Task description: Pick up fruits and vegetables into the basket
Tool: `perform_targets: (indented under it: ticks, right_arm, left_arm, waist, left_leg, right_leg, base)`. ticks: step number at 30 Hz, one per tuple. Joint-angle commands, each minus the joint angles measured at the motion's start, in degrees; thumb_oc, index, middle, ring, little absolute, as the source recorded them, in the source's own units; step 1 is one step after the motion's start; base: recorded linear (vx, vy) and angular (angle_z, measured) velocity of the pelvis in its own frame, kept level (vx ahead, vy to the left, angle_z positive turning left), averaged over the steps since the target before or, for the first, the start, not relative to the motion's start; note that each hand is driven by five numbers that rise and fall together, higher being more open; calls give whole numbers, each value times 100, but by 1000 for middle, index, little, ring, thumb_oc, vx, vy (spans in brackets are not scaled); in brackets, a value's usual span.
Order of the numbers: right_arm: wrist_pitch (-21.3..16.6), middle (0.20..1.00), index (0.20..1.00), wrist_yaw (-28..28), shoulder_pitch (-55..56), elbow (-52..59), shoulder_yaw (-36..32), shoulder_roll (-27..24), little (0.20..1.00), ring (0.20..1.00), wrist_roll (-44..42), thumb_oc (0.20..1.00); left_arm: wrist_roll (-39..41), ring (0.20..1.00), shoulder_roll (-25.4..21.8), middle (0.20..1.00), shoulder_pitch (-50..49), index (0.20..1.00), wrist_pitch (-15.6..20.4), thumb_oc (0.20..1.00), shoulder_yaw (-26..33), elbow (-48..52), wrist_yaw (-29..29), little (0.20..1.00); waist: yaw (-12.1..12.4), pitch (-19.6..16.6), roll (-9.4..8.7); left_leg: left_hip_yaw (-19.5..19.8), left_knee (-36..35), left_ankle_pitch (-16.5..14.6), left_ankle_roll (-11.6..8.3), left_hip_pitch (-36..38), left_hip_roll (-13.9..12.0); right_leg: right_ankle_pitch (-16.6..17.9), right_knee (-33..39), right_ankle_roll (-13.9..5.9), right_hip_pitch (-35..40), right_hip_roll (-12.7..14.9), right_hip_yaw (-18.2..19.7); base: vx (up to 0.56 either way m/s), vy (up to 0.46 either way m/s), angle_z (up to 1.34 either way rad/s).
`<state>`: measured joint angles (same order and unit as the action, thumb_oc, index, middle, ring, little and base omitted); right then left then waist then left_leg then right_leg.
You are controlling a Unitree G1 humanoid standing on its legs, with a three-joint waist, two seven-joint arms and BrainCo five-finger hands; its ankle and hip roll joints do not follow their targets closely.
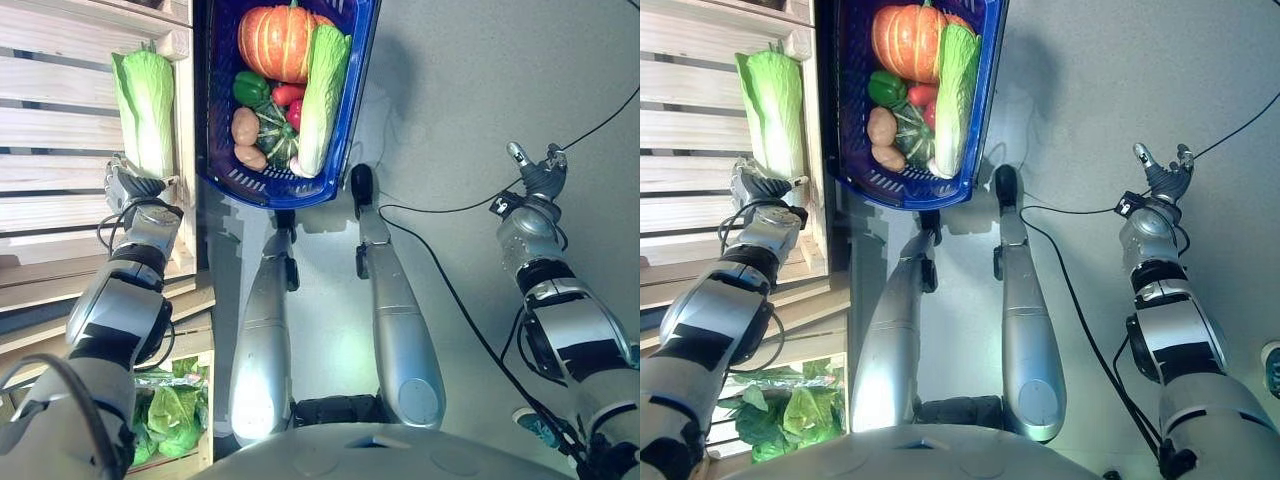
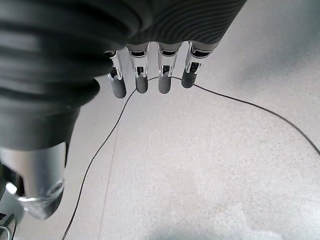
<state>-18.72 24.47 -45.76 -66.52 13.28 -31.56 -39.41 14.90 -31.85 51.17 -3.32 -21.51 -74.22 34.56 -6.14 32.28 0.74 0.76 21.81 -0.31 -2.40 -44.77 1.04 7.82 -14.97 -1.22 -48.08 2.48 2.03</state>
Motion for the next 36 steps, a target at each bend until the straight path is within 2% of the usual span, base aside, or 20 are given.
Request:
perform_targets:
  ticks: [1,8,12,15,26,27,28,29,30,36]
  right_arm:
    - [-105,1000,1000,12,235,60,-48,-200,1000,1000,-84,1000]
    - [-98,1000,1000,-3,151,187,3,-136,1000,1000,-121,1000]
    - [27,1000,1000,-394,157,223,17,-66,1000,1000,-521,1000]
    - [67,1000,1000,-488,167,163,0,-5,1000,1000,-684,1000]
    - [72,1000,1000,-502,108,153,21,74,1000,1000,-725,1000]
    - [67,1000,1000,-499,103,167,25,81,1000,1000,-728,1000]
    - [63,1000,1000,-500,102,173,25,84,1000,1000,-732,1000]
    - [65,1000,1000,-503,85,173,28,81,1000,1000,-743,1000]
    - [82,1000,1000,-506,68,188,33,79,1000,1000,-751,1000]
    - [70,1000,1000,-528,69,209,24,96,1000,1000,-763,1000]
  left_arm:
    - [198,1000,-203,1000,-97,1000,-123,1000,354,-554,-18,1000]
    - [275,1000,-186,1000,38,1000,-102,1000,368,-669,-374,1000]
    - [283,1000,-150,1000,111,1000,-80,1000,327,-712,-597,1000]
    - [312,1000,-126,1000,147,1000,-89,1000,308,-745,-711,1000]
    - [348,1000,-119,1000,307,1000,-204,1000,256,-909,-1127,1000]
    - [320,918,-119,918,314,918,-212,918,258,-912,-1138,918]
    - [289,733,-119,733,317,733,-208,733,259,-915,-1158,733]
    - [287,589,-126,589,323,589,-183,589,245,-921,-1192,589]
    - [302,200,-134,200,336,200,-143,200,254,-913,-1278,200]
    - [487,200,-114,200,355,200,-36,200,239,-919,-1532,200]
  waist:
    - [132,-248,-82]
    - [131,-248,-159]
    - [124,-248,-186]
    - [130,-248,-195]
    - [121,-248,-271]
    - [122,-248,-282]
    - [123,-248,-289]
    - [125,-248,-295]
    - [122,-248,-310]
    - [115,-248,-320]
  left_leg:
    - [-101,-356,90,8,6,151]
    - [-97,-400,77,-6,-104,142]
    - [-91,-450,93,-12,-148,140]
    - [-80,-456,94,-11,-182,141]
    - [-67,-457,94,-24,-283,126]
    - [-66,-461,94,-24,-288,126]
    - [-63,-467,95,-25,-289,127]
    - [-57,-464,93,-29,-299,125]
    - [-46,-461,89,-38,-299,120]
    - [-44,-473,92,-40,-332,126]
  right_leg:
    - [-954,-505,-95,174,-280,-396]
    - [-922,-443,-115,55,-294,-384]
    - [-912,-421,-115,0,-312,-371]
    - [-903,-416,-117,-36,-311,-375]
    - [-860,-402,-134,-136,-328,-370]
    - [-855,-392,-136,-138,-333,-371]
    - [-853,-381,-138,-135,-336,-371]
    - [-847,-379,-142,-141,-336,-373]
    - [-838,-385,-149,-147,-339,-365]
    - [-812,-351,-163,-173,-340,-370]
  base:
    - [0,0,0]
    - [0,0,0]
    - [0,0,0]
    - [0,0,0]
    - [0,-2,0]
    - [-4,-22,-8]
    - [-5,-15,-11]
    - [-3,-14,-8]
    - [-1,-10,-5]
    - [-1,-2,1]
